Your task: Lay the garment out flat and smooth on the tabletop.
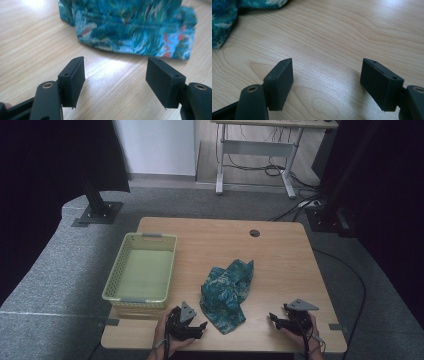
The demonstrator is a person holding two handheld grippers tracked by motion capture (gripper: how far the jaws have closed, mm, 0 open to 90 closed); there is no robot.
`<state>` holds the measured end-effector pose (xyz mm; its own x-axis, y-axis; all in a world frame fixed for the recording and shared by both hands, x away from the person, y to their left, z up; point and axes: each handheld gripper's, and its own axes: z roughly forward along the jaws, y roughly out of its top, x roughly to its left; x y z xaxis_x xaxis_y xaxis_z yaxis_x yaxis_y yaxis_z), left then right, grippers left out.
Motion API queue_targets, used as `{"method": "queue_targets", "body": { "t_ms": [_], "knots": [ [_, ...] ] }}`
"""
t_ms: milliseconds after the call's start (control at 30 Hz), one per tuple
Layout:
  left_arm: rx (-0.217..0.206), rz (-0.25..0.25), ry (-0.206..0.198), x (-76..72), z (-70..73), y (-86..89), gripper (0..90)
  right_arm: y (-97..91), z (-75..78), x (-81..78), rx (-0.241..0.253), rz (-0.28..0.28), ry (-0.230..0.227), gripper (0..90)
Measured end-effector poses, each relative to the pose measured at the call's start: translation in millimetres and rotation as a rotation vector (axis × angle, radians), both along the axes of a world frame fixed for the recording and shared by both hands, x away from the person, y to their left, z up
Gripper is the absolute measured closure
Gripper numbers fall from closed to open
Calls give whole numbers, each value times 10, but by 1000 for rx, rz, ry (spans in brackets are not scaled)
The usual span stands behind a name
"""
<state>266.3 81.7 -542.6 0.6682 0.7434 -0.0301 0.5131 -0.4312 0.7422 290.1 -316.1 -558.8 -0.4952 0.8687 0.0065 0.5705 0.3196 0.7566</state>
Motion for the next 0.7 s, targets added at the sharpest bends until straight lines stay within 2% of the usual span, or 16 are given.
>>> {"method": "queue_targets", "body": {
  "t_ms": [200, 300, 367, 467, 700],
  "knots": [
    [-1, 9, 10, 17, -44, -7, 320, 3, 11, 2, -3, 5, 11, 258],
    [13, 35, -3, -2, -86, -19, 324, 1, 14, 13, -6, 9, 12, 261],
    [17, 38, -4, -13, -85, -35, 326, 4, 17, 18, -8, 8, 14, 264],
    [34, 44, -26, -28, -99, -54, 327, 8, 21, 18, -8, 10, 15, 279],
    [21, 53, -44, -42, -126, -32, 302, 75, 71, -27, -27, 50, 15, 294]
  ]
}}
